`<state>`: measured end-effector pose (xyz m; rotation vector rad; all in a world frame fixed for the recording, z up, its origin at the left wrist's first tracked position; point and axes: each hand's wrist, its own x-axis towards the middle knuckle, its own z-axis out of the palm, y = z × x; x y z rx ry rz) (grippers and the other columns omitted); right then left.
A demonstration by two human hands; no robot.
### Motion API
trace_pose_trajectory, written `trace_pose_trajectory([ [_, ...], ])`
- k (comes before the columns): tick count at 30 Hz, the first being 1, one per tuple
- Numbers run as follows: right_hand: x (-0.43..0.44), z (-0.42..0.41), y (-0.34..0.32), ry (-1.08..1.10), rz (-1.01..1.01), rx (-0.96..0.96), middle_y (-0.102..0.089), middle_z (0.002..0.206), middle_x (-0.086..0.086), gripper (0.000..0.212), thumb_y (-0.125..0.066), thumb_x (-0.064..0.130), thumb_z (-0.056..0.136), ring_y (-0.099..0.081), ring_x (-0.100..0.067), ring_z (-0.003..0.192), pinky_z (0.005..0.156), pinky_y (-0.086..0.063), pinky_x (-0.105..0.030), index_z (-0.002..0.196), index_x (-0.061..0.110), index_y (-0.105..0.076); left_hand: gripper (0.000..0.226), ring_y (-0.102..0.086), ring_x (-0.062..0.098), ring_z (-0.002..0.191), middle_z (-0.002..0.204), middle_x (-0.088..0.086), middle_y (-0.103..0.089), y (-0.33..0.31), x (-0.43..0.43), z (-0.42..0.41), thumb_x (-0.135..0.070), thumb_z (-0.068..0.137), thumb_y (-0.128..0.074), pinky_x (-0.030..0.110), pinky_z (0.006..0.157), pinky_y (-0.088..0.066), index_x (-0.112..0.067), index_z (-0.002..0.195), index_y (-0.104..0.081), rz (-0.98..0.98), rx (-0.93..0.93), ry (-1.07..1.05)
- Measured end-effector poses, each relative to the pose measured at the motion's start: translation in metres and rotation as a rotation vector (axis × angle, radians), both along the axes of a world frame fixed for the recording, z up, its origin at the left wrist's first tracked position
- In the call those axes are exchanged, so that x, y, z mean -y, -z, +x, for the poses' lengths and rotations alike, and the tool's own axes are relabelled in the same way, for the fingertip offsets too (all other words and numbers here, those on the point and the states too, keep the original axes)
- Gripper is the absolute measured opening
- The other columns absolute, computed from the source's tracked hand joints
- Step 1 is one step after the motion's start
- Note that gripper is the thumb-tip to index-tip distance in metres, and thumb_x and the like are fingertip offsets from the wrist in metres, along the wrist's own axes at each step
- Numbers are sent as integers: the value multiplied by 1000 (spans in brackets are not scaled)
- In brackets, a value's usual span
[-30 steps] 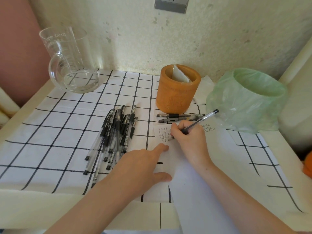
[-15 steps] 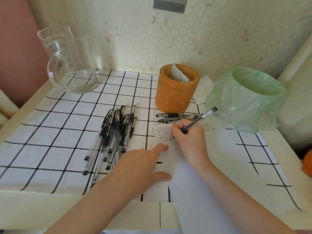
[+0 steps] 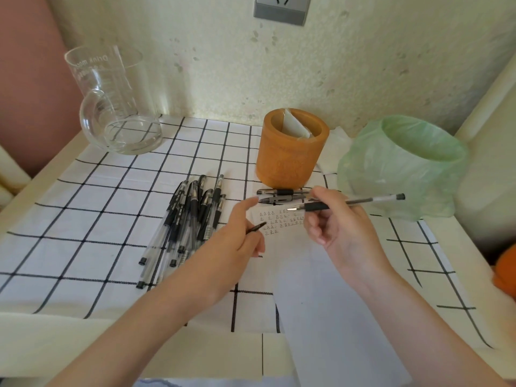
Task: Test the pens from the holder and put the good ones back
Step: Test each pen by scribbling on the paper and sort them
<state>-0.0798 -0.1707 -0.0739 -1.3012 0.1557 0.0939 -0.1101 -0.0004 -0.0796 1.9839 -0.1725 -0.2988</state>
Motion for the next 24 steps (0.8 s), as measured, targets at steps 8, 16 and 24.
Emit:
trace_pose_trajectory([
  [8,2,-7,-7,-10,-47,-16,-40,45,2,24,-65,19,86,-30,-11,39,37,-20,-18,68,13,-50,65,-62,-1,74,84,-6,-69,-8,3,0,-3,92,-51,11,71,-49,-26,144,-20,-204,84,-67],
  [16,-9,-9,-6,-53,-132,18,-42,44,-2,34,-64,17,88,-29,-14,39,39,-21,-20,58,18,-47,65,-65,4,79,84,-7,-70,-6,5,0,-6,91,-54,21,81,-53,-29,143,-22,-216,66,-56],
  [24,-8,-8,-10,-10,-107,21,-40,42,0,33,-63,17,88,-28,-12,37,39,-20,-21,60,16,-46,70,-64,4,77,84,-7,-71,-6,4,-1,-4,91,-54,14,72,-50,-30,145,-17,-214,60,-31],
])
